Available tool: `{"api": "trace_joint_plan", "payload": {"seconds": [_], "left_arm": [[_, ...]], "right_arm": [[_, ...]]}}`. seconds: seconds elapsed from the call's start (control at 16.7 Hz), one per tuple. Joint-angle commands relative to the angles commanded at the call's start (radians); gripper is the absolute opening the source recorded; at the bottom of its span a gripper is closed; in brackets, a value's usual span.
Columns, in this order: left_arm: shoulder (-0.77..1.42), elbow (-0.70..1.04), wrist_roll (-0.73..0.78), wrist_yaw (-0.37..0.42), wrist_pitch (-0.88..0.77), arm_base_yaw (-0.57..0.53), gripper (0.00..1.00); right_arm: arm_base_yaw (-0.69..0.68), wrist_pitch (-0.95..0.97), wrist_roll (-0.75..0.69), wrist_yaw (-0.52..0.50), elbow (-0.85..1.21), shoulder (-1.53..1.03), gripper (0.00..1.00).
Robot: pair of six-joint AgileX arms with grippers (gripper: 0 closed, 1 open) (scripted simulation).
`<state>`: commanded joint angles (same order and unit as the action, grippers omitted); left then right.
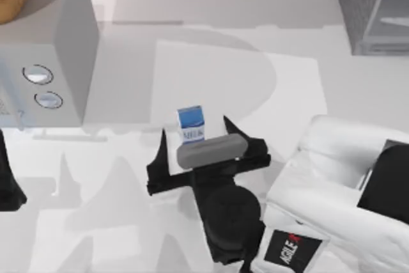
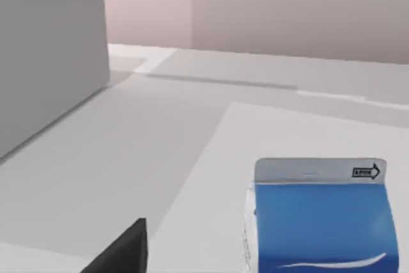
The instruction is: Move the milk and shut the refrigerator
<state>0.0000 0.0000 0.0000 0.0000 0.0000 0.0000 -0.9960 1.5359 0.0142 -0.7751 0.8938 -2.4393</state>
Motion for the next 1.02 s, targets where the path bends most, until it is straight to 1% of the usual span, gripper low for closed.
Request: {"api": "trace_joint_plan", "payload": {"seconds": [0.24,0.6,0.84,1.02], "left_arm": [[0.000,0.000,0.000,0.000,0.000,0.000,1.00],[0.000,0.000,0.000,0.000,0.000,0.000,1.00],[0.000,0.000,0.000,0.000,0.000,0.000,1.00],[0.000,0.000,0.000,0.000,0.000,0.000,1.00]], "right_arm": [[0.006,-0.012,0.000,0.006,0.012,-0.001,1.00],[0.068,-0.093,-0.001,0.068,0.131,-0.036,1.00],[0.071,-0.097,-0.001,0.071,0.137,-0.038,1.00],[0.071,-0.097,-0.001,0.071,0.137,-0.038,0.77]]}}
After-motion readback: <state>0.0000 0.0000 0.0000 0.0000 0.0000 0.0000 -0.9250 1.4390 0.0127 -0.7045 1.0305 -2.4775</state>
